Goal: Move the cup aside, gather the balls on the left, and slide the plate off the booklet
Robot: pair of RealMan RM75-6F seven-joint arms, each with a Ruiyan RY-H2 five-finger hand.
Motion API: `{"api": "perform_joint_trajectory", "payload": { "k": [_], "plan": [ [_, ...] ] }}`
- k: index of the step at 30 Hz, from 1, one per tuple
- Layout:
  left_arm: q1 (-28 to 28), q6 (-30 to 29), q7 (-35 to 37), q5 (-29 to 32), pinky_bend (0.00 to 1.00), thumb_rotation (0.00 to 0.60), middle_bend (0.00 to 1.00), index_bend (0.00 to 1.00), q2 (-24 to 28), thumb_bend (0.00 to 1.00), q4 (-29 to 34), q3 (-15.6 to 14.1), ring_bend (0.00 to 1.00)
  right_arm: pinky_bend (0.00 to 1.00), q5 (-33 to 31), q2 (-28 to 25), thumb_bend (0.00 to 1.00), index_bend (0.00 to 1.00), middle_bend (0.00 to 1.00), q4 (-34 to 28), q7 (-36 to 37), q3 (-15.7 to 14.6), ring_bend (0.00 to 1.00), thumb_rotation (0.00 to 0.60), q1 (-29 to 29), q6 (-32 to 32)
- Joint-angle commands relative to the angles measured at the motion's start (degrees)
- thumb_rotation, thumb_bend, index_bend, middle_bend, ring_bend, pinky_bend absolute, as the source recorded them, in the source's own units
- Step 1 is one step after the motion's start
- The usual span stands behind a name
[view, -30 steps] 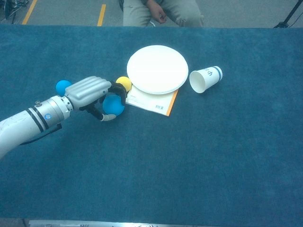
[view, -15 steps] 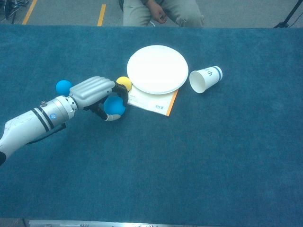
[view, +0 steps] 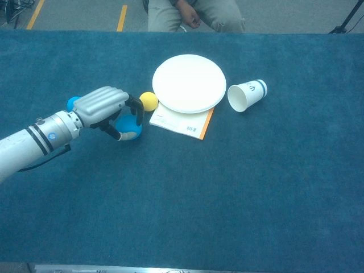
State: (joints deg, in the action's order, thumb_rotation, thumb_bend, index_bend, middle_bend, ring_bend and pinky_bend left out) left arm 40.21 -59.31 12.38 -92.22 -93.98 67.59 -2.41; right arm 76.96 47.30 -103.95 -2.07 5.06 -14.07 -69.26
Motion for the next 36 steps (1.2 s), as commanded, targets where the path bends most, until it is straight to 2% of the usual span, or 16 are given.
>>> {"api": "perform_joint_trajectory", "payload": {
  "k": [1,8,24,32,36],
  "plan": [
    [-0.8,-0.5,-0.5,-0.3,0.64,0.6,0.44,0.53,2.1,0.28,1.1,-0.9,0.39,0.59,0.0,0.0,0.17,0.28,0.39,-0.1,0.0,0.0,0.36,0.6,0.0,0.0],
    [-2.4,-1.1,-1.1,0.4,0.64,0.6,0.44,0.53,6.1,0.28,2.5,-1.8,0.39,0.59,0.1,0.0,0.17,0.28,0.39,-0.5,-0.3,0.1,0.36,0.6,0.0,-0.1],
    [-3.7,-1.6,-2.2,1.9,0.64,0.6,0.43,0.52,12.8,0.28,5.0,-0.9,0.4,0.59,0.7,-0.2,0.17,0.28,0.39,-1.0,0.0,0.1,0.36,0.6,0.3,-0.9],
    [-3.3,-2.1,-4.6,3.1,0.63,0.6,0.42,0.48,16.9,0.28,11.2,1.3,0.38,0.59,1.3,-0.1,0.17,0.28,0.39,-0.9,0.8,0.0,0.36,0.6,0.6,-1.4],
    [-2.4,-0.1,-6.5,4.8,0.54,0.6,0.37,0.4,17.5,0.28,15.4,2.5,0.32,0.59,1.6,-0.1,0.17,0.28,0.39,-0.6,1.2,-0.1,0.36,0.6,0.7,-1.4]
  ]
}}
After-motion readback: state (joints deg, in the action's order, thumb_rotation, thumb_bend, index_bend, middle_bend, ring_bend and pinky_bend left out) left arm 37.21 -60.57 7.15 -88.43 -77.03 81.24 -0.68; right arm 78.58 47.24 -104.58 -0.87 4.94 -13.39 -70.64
